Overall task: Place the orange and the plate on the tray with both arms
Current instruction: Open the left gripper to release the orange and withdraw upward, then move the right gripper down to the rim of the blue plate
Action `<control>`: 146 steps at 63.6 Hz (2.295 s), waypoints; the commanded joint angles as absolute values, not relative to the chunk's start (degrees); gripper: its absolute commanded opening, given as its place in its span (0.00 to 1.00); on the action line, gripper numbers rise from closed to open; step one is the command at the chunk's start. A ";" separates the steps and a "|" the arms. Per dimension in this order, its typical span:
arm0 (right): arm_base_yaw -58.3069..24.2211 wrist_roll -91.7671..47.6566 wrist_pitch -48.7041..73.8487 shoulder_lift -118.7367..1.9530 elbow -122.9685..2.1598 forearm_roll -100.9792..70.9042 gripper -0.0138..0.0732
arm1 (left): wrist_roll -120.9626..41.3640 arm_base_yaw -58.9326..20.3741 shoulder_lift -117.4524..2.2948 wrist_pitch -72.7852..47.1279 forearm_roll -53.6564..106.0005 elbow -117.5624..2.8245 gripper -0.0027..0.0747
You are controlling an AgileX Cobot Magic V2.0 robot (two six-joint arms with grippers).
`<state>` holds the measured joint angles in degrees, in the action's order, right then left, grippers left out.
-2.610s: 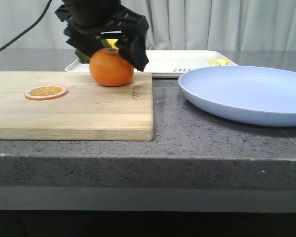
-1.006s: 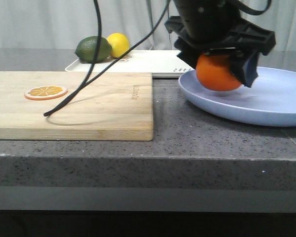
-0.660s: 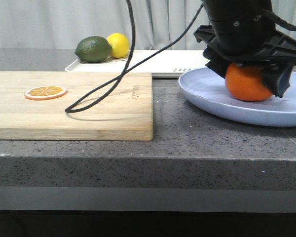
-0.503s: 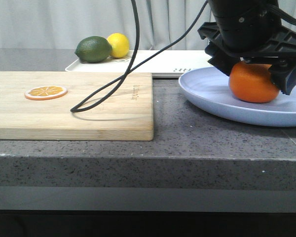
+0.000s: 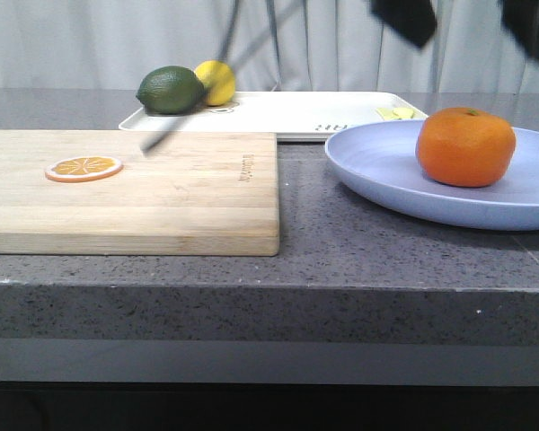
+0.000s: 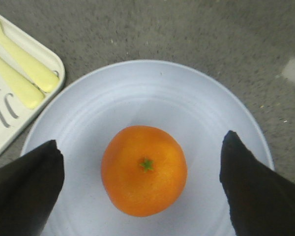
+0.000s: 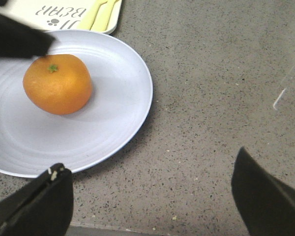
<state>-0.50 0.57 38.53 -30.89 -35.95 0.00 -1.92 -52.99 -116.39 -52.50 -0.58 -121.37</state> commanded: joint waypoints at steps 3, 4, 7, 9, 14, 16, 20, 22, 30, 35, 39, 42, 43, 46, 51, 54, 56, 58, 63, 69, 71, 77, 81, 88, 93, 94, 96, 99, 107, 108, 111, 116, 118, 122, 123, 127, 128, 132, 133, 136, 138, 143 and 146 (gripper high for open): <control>-0.70 0.00 34.42 -31.48 -37.33 0.81 0.91 | -1.04 -52.02 -107.08 -50.90 -0.42 -122.00 0.84; -0.70 0.00 34.46 -31.48 -37.33 0.81 0.91 | -1.04 -51.83 -106.40 -50.90 -0.46 -121.55 0.83; -0.70 0.00 34.67 -31.48 -37.33 0.81 0.91 | -1.04 -51.00 -104.07 -50.90 -0.96 -119.57 0.84; -0.70 0.00 34.76 -31.48 -37.33 0.81 0.91 | -1.04 -50.41 -102.67 -50.90 -1.14 -118.24 0.83; -0.70 0.00 35.02 -31.48 -37.33 0.81 0.91 | -1.04 -48.52 -98.70 -50.14 -1.28 -113.24 0.84; -0.70 0.00 35.12 -31.48 -37.33 0.81 0.91 | -1.04 -47.52 -96.80 -49.78 -1.16 -111.35 0.84; -0.70 0.00 35.14 -31.48 -37.33 0.81 0.91 | -1.04 -46.09 -93.81 -48.55 -1.05 -107.23 0.84; -0.70 0.00 35.14 -31.48 -37.33 0.81 0.91 | -1.04 -45.15 -91.83 -47.58 -1.05 -104.38 0.84; -0.70 0.00 35.14 -31.48 -37.33 0.81 0.91 | -1.04 -41.62 -84.74 -43.95 -0.63 -93.59 0.84; -0.70 0.00 35.25 -31.48 -37.33 0.81 0.91 | -1.04 -39.57 -80.20 -42.13 -0.60 -86.62 0.84; -0.70 0.00 35.46 -31.48 -37.33 0.81 0.91 | -1.04 -37.53 -75.99 -40.31 -0.60 -81.71 0.84; -0.70 0.00 35.61 -31.48 -37.33 0.81 0.91 | -1.04 -36.15 -73.50 -39.29 -0.60 -78.70 0.84; -0.70 0.00 35.61 -31.48 -37.33 0.81 0.91 | -1.04 -35.69 -72.66 -39.17 -0.50 -77.31 0.84; -0.70 0.00 35.79 -31.48 -37.33 0.81 0.91 | -1.04 -34.02 -69.86 -38.95 -0.50 -74.29 0.84; -0.70 0.00 36.13 -31.48 -37.33 0.81 0.91 | -1.04 -31.44 -65.51 -38.95 -0.50 -70.39 0.84; -0.70 0.00 36.48 -31.48 -37.33 0.81 0.91 | -1.04 -30.15 -62.74 -38.95 -0.50 -67.81 0.84; -0.70 0.00 36.66 -31.48 -37.33 0.81 0.91 | -1.04 -28.95 -60.73 -38.95 -0.50 -66.02 0.84; -0.70 0.00 36.87 -31.48 -37.33 0.81 0.91 | -1.04 -28.23 -58.72 -38.95 -0.50 -64.25 0.84; -0.70 0.00 36.92 -31.48 -37.33 0.81 0.91 | -1.04 -26.59 -54.36 -38.95 -0.50 -60.53 0.84; -0.70 0.00 36.92 -31.48 -37.33 0.81 0.91 | -1.04 -26.27 -49.52 -39.09 -0.50 -56.34 0.84; -0.70 0.00 36.92 -31.48 -37.33 0.81 0.91 | -1.04 -26.27 -48.22 -39.09 -0.50 -55.07 0.84; -0.70 0.00 36.92 -31.48 -37.33 0.81 0.91 | -1.04 -26.27 -43.78 -39.09 -0.50 -51.31 0.84; -0.70 0.00 37.19 -31.48 -37.32 0.81 0.91 | -1.04 -26.27 -41.88 -39.09 -0.50 -49.49 0.84; -0.70 3.19 38.29 -31.98 -37.39 0.81 0.91 | -1.04 -26.27 -39.92 -39.09 -0.50 -48.06 0.84; -0.70 5.85 40.15 -33.68 -38.16 0.81 0.91 | -1.04 -26.27 -39.57 -39.22 -0.50 -47.80 0.84; -0.70 6.42 40.63 -34.18 -38.41 0.81 0.91 | -1.04 -26.27 -39.57 -39.22 -0.50 -47.80 0.84; -0.70 6.95 41.77 -35.63 -39.19 0.81 0.91 | -1.04 -26.27 -39.57 -39.22 -0.50 -47.80 0.84; -0.70 7.29 43.46 -37.65 -40.43 0.81 0.91 | -1.04 -26.27 -39.57 -39.22 -0.50 -47.80 0.84; -0.70 7.39 47.91 -44.45 -45.52 0.81 0.91 | -1.04 -26.27 -39.57 -39.22 -0.50 -47.80 0.84; -0.70 7.39 48.40 -45.20 -46.22 0.86 0.91 | -1.04 -26.27 -39.57 -39.22 -0.50 -47.80 0.84; -0.70 7.39 49.69 -48.08 -48.72 1.46 0.91 | -1.04 -26.27 -39.57 -39.22 -0.50 -47.80 0.84; -0.64 7.39 52.26 -52.48 -52.81 3.03 0.91 | -1.04 -26.27 -39.57 -39.22 -0.50 -47.80 0.84; -0.32 7.39 53.25 -54.01 -54.25 3.85 0.91 | -1.04 -26.27 -39.57 -39.22 -0.50 -47.80 0.84; 1.44 7.39 54.68 -56.83 -56.79 4.41 0.91 | -1.04 -26.27 -39.57 -39.22 -0.50 -47.80 0.84; 2.00 7.33 54.90 -57.79 -57.61 4.41 0.91 | -1.04 -26.27 -39.57 -39.22 -0.50 -47.80 0.84; 5.01 6.28 55.32 -60.39 -59.53 3.68 0.91 | -1.04 -26.27 -39.57 -39.22 -0.50 -47.80 0.84; 5.76 5.88 55.45 -60.94 -59.87 3.10 0.91 | -1.04 -26.27 -39.57 -39.22 -0.50 -47.80 0.84; 9.44 2.77 56.16 -63.06 -60.91 -0.99 0.91 | -1.04 -26.27 -39.57 -39.22 -0.50 -47.80 0.84; 10.33 1.77 56.26 -63.88 -60.98 -2.98 0.91 | -1.04 -26.27 -39.57 -39.22 -0.50 -47.80 0.84; 13.09 -2.28 56.31 -65.41 -60.98 -8.06 0.91 | -1.04 -26.27 -39.57 -39.22 -0.50 -47.80 0.84; 15.42 -4.77 56.47 -66.53 -60.86 -11.95 0.91 | -1.04 -26.27 -39.57 -39.22 -0.50 -47.80 0.84; 19.47 -11.41 57.83 -69.20 -60.51 -22.49 0.91 | -1.04 -26.27 -39.57 -39.22 -0.50 -47.80 0.84; 20.99 -15.88 58.66 -70.78 -59.90 -29.19 0.91 | -1.04 -26.27 -39.57 -39.22 -0.50 -47.80 0.84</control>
<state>17.73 -7.50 58.73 -69.31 -58.82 -17.16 -1.58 -26.35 -39.71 -43.13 -1.03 -46.30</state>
